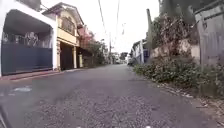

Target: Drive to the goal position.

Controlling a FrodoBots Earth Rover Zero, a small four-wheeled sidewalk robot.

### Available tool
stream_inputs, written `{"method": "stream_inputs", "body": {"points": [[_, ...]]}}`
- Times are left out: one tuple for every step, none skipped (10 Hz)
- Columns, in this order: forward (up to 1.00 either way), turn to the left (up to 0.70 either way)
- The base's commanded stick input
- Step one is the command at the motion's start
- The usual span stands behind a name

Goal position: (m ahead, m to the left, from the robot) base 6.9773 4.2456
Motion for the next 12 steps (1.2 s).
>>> {"method": "stream_inputs", "body": {"points": [[1.0, -0.02], [1.0, -0.02], [1.0, -0.02], [1.0, -0.03], [1.0, -0.09], [1.0, -0.3], [1.0, -0.22], [1.0, -0.1], [1.0, -0.02], [1.0, 0.0], [1.0, 0.0], [1.0, 0.0]]}}
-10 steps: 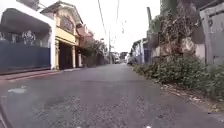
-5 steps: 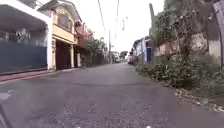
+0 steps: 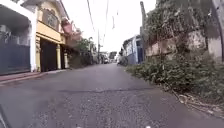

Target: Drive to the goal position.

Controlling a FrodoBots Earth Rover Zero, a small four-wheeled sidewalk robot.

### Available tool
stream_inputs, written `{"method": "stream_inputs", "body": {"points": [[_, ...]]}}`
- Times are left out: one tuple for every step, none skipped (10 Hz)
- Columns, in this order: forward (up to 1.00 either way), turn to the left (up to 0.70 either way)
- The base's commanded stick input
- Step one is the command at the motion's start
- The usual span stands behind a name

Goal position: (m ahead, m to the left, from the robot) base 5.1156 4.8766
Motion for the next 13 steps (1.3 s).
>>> {"method": "stream_inputs", "body": {"points": [[1.0, 0.0], [1.0, 0.0], [1.0, 0.0], [1.0, 0.0], [1.0, 0.0], [1.0, 0.0], [1.0, 0.0], [1.0, 0.0], [1.0, 0.01], [1.0, 0.15], [1.0, 0.15], [1.0, 0.0], [1.0, 0.0]]}}
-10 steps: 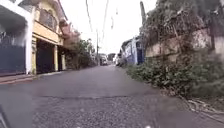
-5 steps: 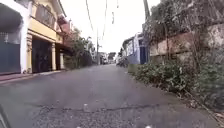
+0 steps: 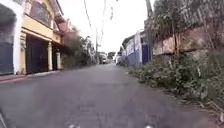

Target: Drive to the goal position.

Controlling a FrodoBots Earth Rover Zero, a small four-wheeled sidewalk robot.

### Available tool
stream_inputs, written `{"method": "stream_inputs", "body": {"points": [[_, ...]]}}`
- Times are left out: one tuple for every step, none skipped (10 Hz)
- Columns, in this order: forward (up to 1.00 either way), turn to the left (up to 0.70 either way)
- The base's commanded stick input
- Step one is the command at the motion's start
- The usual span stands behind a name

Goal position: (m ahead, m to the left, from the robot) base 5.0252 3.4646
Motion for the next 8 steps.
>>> {"method": "stream_inputs", "body": {"points": [[1.0, 0.0], [1.0, 0.0], [1.0, 0.0], [1.0, 0.0], [1.0, 0.0], [1.0, 0.0], [1.0, 0.0], [1.0, 0.0]]}}
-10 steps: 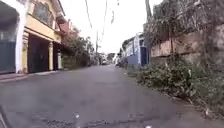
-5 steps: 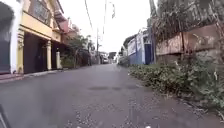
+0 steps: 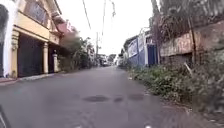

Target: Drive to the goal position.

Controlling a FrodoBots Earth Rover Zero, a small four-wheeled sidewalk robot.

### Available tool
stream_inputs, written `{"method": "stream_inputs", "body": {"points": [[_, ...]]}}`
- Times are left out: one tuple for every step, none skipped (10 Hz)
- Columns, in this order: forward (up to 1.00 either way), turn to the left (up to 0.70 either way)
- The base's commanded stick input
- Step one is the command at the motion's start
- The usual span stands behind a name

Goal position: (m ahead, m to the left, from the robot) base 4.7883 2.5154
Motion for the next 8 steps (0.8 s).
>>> {"method": "stream_inputs", "body": {"points": [[1.0, 0.0], [1.0, 0.0], [1.0, 0.0], [1.0, 0.0], [1.0, 0.0], [1.0, 0.0], [1.0, 0.0], [1.0, 0.0]]}}
